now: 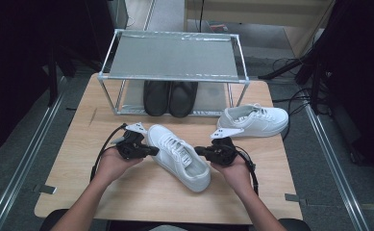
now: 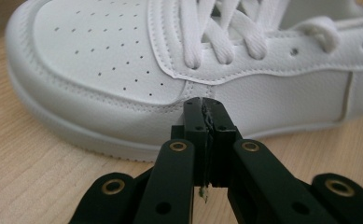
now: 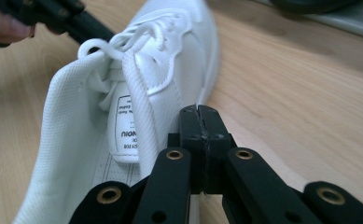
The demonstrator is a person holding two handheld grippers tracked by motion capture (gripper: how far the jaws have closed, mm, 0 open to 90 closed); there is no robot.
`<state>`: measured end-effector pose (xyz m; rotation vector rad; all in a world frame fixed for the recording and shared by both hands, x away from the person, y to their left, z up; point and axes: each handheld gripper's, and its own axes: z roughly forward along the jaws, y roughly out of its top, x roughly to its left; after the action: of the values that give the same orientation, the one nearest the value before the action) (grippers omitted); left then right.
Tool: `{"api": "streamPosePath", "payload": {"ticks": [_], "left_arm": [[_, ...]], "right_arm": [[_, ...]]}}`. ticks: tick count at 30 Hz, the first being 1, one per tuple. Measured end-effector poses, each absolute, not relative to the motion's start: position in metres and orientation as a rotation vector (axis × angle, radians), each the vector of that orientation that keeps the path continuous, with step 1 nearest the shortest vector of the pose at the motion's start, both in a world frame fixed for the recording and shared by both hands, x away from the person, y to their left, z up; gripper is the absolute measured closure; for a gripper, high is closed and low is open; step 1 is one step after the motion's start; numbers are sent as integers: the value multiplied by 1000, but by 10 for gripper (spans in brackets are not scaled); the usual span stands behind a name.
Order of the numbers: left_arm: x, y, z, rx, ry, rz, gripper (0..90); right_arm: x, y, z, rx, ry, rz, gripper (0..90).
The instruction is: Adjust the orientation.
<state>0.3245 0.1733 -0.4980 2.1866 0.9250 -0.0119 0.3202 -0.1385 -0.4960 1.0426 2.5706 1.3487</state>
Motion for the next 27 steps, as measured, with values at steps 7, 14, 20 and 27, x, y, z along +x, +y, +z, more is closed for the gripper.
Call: {"api": "streamPosePath", "payload": {"ticks": [7, 14, 20, 27], "left_arm": [[331, 169, -497, 2198, 922, -2, 892], [335, 168, -497, 2202, 923, -4, 872], [336, 167, -497, 2205, 924, 3, 869], [338, 172, -498, 2194, 938, 8, 762]], "right_arm": [[307, -125, -501, 1012, 2602, 1375, 900], [298, -112, -505, 970, 2617, 1352, 900], [297, -111, -506, 967, 2619, 1352, 900], [302, -115, -505, 953, 2627, 1344, 823]]}}
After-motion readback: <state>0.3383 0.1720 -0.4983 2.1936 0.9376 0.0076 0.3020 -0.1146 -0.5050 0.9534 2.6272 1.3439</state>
